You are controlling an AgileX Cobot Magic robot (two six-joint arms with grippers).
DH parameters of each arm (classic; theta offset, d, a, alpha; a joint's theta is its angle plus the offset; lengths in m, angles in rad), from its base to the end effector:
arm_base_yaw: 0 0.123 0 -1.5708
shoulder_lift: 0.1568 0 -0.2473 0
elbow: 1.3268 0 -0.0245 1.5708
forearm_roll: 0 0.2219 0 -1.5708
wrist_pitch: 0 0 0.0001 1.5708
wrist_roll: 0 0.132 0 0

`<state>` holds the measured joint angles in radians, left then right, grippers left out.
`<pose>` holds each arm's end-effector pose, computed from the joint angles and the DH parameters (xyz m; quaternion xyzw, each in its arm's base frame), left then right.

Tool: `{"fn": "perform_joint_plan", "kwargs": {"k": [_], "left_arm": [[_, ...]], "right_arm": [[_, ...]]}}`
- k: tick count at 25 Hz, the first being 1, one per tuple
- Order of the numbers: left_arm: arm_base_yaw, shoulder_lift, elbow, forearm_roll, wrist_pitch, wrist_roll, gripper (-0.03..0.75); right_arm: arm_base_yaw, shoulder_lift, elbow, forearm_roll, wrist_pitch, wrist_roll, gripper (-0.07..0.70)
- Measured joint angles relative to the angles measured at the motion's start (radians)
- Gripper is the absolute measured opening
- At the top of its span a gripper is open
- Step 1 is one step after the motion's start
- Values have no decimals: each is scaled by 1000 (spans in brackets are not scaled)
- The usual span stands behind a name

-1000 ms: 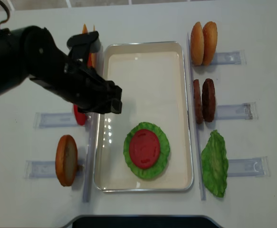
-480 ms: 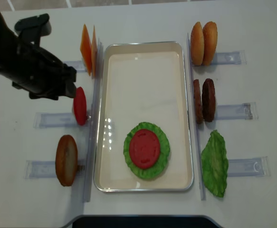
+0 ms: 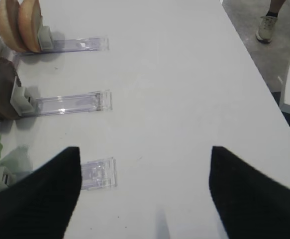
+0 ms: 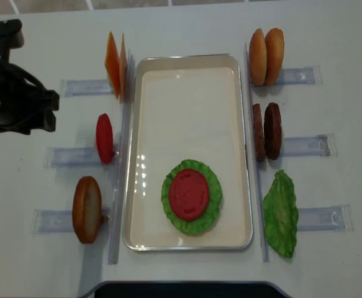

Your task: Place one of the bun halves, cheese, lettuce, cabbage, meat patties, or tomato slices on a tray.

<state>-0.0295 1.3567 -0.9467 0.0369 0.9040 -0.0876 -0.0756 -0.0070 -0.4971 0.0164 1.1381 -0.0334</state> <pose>0.2485 -0.0035 0.1985 -0.0199 0.9849 0.0062 0.1718 0.0388 -0.0010 0.2352 0.0177 0.8716 -0.0185 0.4896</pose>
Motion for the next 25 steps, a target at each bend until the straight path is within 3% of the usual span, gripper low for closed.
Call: {"fn": "perform_joint_plan", "kwargs": {"k": [8,19,25], "left_arm": [[1,-94,45,15,6,-1,412],[1,-348,274,14,7,-7,411],[1,-540,369,12,42,-11,410]], "right_arm": [[0,0,0,0,0,0,536],[0,0,0,0,0,0,536],[0,0,0,0,0,0,536]]}}
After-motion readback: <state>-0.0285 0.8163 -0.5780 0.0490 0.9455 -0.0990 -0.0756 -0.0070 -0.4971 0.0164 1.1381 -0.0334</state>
